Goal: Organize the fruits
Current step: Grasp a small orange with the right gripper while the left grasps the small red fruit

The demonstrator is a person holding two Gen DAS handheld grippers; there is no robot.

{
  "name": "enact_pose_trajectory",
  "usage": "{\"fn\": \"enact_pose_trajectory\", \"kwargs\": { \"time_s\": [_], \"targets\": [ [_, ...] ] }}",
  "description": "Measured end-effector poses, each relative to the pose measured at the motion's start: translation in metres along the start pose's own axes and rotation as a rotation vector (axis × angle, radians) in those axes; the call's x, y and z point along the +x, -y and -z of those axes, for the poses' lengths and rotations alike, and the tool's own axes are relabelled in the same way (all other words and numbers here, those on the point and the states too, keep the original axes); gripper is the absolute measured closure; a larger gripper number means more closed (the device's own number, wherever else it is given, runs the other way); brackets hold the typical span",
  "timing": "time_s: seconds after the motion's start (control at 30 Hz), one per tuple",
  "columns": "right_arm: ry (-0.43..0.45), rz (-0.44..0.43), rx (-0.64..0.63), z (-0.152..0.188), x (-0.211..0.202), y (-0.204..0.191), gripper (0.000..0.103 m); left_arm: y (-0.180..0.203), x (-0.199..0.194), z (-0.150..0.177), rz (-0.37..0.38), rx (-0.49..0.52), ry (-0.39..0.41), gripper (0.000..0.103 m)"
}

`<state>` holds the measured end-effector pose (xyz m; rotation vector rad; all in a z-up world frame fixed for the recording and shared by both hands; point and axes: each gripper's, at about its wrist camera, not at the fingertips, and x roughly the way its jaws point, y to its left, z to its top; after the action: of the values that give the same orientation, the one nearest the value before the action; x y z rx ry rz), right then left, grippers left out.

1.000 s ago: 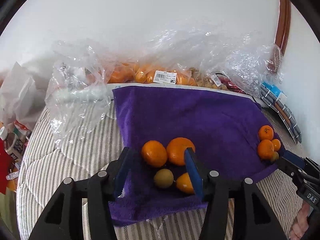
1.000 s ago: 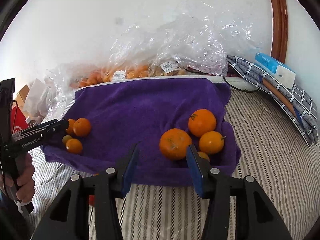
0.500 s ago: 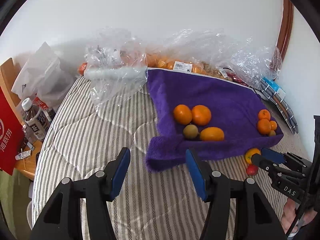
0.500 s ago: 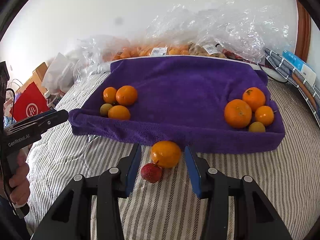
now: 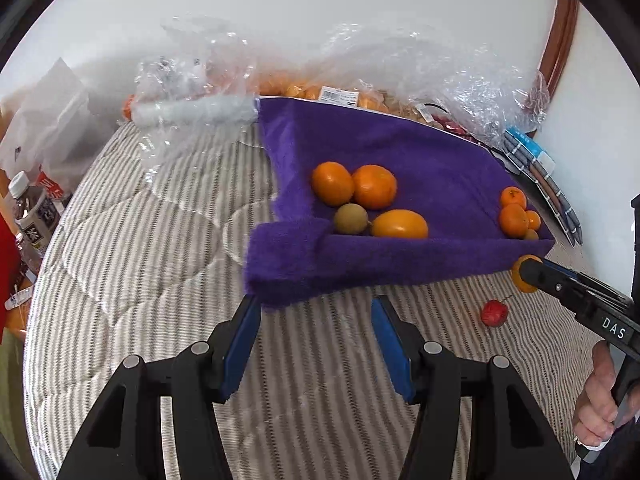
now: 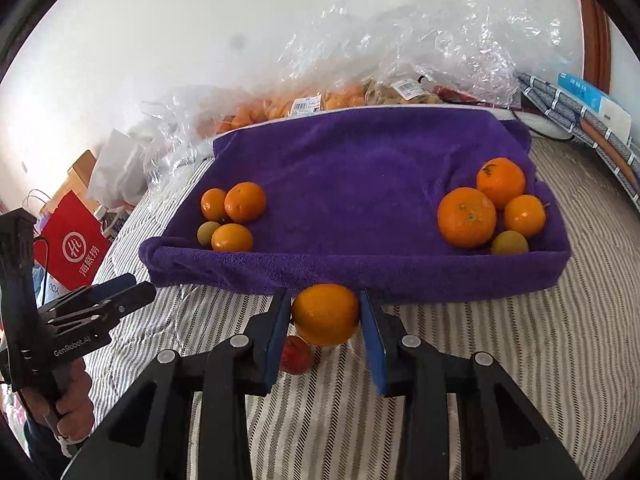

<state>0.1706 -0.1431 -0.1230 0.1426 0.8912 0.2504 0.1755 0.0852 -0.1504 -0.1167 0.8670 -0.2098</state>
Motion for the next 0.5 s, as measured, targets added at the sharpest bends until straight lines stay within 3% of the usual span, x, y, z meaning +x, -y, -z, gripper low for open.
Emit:
{"fn": "enact_pose_trajectory", "kwargs": {
  "time_s": [0.37,0.5],
  "targets": [
    [0.032,0.088,0.006,0.022,-0.053,0.060,0.068,0.093,0.019,0.006,0.200,0.113,-0.052,0.048],
    [0.031,0.104,0.023,0.028,-0.059,0.078,0.068,0.114,0.025,0.010,0.207,0.151,-0.057,0.056]
  ]
}}
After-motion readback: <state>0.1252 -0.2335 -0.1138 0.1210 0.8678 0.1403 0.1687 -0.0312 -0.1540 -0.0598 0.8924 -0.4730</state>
